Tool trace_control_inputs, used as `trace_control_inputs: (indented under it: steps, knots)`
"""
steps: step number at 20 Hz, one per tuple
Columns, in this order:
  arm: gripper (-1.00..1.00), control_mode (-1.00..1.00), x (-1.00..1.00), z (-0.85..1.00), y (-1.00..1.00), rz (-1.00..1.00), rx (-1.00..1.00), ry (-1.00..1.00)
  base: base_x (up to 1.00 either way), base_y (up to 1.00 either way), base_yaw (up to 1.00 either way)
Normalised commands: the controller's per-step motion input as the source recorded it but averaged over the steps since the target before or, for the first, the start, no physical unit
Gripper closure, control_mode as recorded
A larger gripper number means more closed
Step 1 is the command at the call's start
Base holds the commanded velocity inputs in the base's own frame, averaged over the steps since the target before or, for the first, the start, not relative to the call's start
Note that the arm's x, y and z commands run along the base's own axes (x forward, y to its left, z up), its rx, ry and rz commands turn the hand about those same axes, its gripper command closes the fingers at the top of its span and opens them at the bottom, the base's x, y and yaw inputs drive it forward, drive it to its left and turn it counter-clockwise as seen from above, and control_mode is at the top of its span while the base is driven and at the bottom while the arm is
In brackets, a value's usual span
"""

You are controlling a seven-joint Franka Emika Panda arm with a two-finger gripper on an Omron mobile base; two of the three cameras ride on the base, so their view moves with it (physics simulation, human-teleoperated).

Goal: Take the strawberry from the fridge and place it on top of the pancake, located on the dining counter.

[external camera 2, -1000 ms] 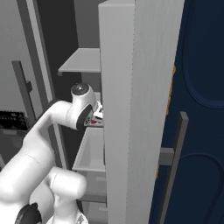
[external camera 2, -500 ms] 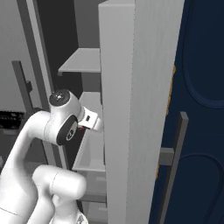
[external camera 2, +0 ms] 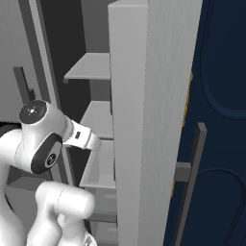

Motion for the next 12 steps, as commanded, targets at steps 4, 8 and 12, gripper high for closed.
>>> trace_control_inputs:
  steps: [4,8,12]
  knots:
    - [1.0,-1.0,-0.26,0.46,0.15,0.09,0.0,0.14,0.0,0.0,0.0]
    - [1.0,-1.0,-0.03,0.0,0.17,0.09,-0.02,0.22,0.0,0.0,0.0]
    - [1.0,-1.0,-0.4,-0.05,0.28,0.01,-0.07,0.04,0.0,0.0,0.0]
